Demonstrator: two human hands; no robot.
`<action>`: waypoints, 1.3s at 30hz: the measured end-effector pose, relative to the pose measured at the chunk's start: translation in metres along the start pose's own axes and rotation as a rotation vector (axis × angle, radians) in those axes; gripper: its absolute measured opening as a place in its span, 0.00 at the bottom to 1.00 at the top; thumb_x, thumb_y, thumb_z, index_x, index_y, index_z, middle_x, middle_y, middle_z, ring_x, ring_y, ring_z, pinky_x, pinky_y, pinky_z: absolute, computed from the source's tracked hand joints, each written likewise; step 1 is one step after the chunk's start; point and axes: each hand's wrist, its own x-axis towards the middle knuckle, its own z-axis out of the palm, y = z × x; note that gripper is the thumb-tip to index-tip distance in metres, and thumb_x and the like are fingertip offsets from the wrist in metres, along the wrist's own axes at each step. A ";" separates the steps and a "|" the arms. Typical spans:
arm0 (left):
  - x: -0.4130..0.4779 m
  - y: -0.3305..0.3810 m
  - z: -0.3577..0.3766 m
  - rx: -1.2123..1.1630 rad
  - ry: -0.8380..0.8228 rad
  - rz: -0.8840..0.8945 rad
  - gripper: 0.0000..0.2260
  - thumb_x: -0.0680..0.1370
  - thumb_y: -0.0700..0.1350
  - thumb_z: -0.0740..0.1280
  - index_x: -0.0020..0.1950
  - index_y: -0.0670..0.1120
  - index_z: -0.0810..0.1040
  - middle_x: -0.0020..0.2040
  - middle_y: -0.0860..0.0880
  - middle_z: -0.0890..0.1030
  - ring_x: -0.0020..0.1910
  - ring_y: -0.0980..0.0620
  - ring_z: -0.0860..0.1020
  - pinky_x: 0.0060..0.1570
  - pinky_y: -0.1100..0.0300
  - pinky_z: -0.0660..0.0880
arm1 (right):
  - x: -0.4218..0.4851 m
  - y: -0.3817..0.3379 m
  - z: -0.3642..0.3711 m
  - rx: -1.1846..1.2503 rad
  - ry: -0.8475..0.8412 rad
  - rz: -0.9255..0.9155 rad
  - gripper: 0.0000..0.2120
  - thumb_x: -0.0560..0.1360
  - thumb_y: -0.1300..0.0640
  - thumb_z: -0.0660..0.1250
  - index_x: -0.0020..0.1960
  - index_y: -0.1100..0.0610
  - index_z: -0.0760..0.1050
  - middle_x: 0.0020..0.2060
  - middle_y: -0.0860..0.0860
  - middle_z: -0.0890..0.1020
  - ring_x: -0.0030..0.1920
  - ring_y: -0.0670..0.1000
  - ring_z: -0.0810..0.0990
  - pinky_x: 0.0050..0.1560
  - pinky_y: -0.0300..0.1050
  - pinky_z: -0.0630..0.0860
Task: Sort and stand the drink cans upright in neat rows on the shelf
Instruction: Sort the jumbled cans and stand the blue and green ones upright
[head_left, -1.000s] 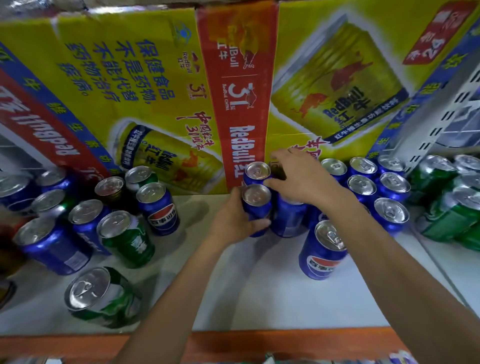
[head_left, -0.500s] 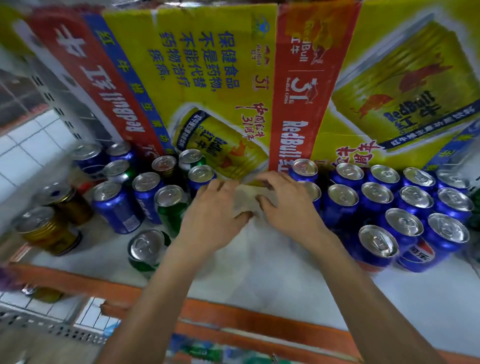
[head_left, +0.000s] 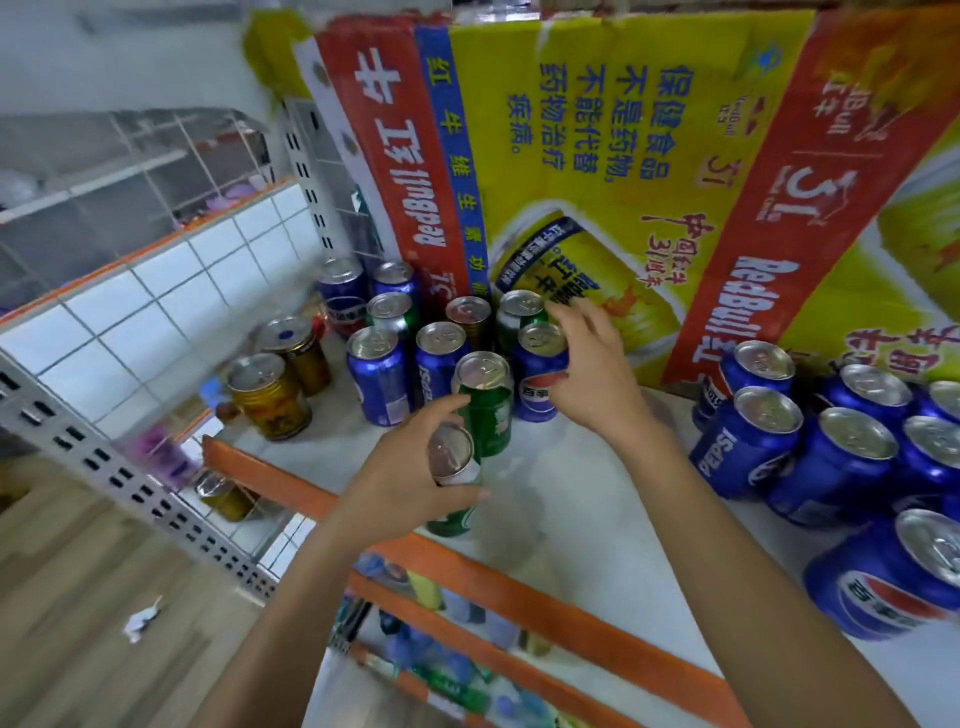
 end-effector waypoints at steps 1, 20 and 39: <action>-0.001 -0.004 0.008 -0.123 0.084 0.004 0.38 0.64 0.52 0.79 0.69 0.61 0.62 0.58 0.66 0.74 0.58 0.66 0.72 0.53 0.72 0.66 | -0.001 -0.006 -0.001 0.059 0.026 -0.060 0.36 0.66 0.71 0.64 0.72 0.54 0.64 0.71 0.53 0.63 0.71 0.54 0.62 0.65 0.41 0.62; -0.005 -0.007 0.054 -0.553 0.484 -0.125 0.26 0.57 0.58 0.73 0.52 0.58 0.73 0.48 0.57 0.80 0.47 0.62 0.78 0.50 0.61 0.75 | -0.062 0.007 0.051 0.463 0.152 -0.024 0.36 0.61 0.61 0.78 0.64 0.54 0.64 0.57 0.47 0.73 0.56 0.45 0.73 0.53 0.36 0.70; 0.005 0.274 0.199 -0.888 -0.383 0.240 0.23 0.55 0.52 0.75 0.49 0.54 0.78 0.45 0.54 0.85 0.47 0.53 0.83 0.46 0.56 0.80 | -0.279 0.137 -0.182 0.360 0.894 0.072 0.29 0.66 0.51 0.70 0.64 0.52 0.65 0.56 0.31 0.73 0.56 0.36 0.75 0.54 0.29 0.70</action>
